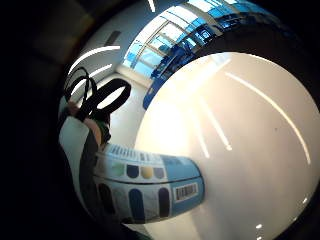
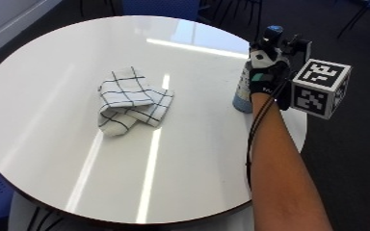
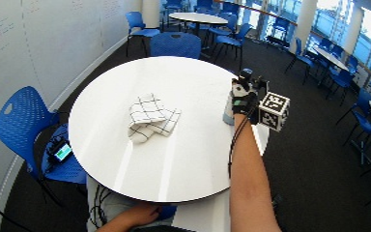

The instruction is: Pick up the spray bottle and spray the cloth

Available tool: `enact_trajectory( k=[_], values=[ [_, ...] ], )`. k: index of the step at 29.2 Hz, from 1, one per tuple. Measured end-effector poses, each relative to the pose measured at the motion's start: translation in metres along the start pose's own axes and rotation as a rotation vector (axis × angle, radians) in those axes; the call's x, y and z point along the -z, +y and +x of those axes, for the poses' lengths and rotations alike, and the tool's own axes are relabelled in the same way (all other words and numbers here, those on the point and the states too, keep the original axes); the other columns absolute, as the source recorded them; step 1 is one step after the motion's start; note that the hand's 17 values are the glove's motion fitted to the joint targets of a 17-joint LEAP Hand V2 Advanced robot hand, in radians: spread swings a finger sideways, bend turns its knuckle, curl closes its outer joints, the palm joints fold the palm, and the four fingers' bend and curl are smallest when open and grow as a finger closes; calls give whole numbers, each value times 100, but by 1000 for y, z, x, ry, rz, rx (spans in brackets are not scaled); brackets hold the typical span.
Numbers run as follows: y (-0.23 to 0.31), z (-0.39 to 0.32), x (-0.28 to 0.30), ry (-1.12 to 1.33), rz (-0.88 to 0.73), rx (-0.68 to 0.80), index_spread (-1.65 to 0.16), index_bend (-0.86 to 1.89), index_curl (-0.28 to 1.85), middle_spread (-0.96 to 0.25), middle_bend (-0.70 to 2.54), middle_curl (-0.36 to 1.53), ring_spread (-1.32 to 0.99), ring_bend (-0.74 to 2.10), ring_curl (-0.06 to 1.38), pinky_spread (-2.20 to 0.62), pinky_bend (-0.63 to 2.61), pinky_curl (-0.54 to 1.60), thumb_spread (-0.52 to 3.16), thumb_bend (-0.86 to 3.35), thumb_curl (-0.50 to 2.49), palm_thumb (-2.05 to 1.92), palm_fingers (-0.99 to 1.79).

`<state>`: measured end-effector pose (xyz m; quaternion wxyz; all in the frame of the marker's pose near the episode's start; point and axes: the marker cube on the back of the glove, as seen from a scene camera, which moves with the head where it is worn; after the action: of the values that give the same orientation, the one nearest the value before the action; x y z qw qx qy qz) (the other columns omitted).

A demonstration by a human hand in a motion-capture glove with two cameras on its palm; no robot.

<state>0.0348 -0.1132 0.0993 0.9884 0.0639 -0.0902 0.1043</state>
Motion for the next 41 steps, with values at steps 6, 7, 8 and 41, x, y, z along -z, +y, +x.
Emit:
enact_trajectory(
  k=[6,7,8,41],
  values=[
    [0,-1,-3,2,0,7,-30,27,48,-22,41,48,-19,50,44,-19,38,35,53,-3,62,90,135],
    [0,0,-3,2,-1,6,-30,27,48,-22,41,48,-19,50,44,-20,38,35,53,-3,62,90,135],
    [0,1,-3,1,-2,6,-30,28,49,-22,41,49,-19,50,44,-20,38,35,53,-3,63,90,135],
    [62,12,27,10,-617,-189,-28,32,51,-19,42,48,-19,51,43,-19,38,37,46,-3,69,91,134]
  ],
)
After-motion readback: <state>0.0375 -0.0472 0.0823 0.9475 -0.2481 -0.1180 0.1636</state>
